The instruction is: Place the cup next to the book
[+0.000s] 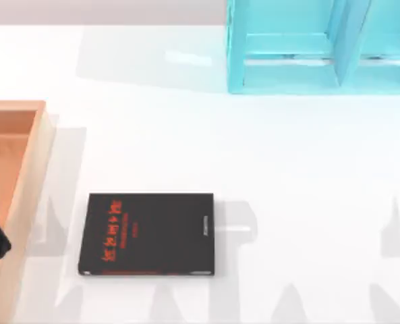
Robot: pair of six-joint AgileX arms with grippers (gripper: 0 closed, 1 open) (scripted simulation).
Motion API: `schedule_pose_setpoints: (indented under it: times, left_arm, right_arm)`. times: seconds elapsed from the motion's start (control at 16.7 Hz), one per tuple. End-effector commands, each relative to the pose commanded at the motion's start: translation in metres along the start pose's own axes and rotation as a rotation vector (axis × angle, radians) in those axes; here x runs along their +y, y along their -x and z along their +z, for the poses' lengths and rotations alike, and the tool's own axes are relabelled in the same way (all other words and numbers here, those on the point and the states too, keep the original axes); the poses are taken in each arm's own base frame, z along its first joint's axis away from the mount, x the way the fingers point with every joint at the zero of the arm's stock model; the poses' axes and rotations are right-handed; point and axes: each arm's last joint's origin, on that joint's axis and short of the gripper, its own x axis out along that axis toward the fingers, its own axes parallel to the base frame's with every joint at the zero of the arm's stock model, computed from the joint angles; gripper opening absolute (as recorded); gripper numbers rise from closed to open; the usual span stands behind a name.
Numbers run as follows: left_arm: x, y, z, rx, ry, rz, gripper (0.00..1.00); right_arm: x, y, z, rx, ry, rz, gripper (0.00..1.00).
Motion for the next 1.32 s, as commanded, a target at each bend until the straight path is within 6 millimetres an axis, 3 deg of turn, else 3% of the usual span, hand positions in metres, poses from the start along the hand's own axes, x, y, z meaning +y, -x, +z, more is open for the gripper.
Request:
schedule_pose_setpoints:
  times: [0.36,0.6,0.78,1.08,1.32]
  left_arm:
    - [0.0,0.0,0.0,0.0,0.0,0.0,1.0]
    - [0.0,0.0,0.0,0.0,0.0,0.0,1.0]
    - [0.0,0.0,0.0,0.0,0.0,0.0,1.0]
    - [0.0,0.0,0.0,0.0,0.0,0.0,1.0]
    - [0.0,0.0,0.0,0.0,0.0,0.0,1.0]
  right_arm:
    - [0.0,-0.002,0.01,0.091,0.098,0.013,1.0]
    - [-0.003,-0.015,0.03,0.322,0.351,0.07,1.0]
    - [-0.01,-0.036,0.045,0.557,0.609,0.179,1.0]
    - [-0.041,-0.085,0.052,0.94,0.987,0.537,1.0]
    - [-0.085,-0.116,0.052,1.116,1.115,0.85,1.0]
